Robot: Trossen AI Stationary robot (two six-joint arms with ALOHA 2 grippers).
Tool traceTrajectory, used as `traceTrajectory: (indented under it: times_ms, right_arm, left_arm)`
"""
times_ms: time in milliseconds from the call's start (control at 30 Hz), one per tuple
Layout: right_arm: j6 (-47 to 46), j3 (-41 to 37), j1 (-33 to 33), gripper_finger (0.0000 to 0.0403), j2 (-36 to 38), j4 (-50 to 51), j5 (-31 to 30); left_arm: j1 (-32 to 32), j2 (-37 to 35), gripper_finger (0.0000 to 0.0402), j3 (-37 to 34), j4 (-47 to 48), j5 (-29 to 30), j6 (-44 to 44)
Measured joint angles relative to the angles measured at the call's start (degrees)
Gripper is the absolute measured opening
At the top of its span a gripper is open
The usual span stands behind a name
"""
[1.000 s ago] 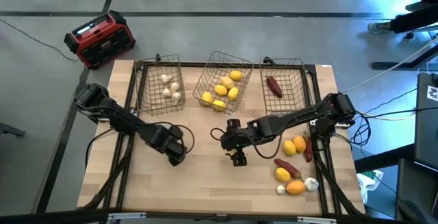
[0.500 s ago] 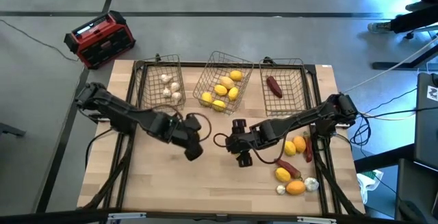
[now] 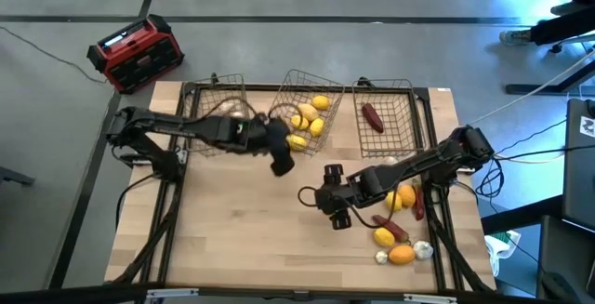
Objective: Sort produce into baskets
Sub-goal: Put the lemon into the middle wire basket
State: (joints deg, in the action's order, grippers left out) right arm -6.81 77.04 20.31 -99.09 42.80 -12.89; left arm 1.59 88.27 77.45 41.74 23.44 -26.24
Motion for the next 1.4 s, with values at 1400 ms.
traceTrajectory:
  times_ms: [1400]
  right_arm:
    - [-4.5,-6.7,0.0,0.0303,2.5,-3.7,-4.6]
  left_arm:
    - [-23.5,20.1,0.0198,-0.1,-17.3,-4.6,3.7]
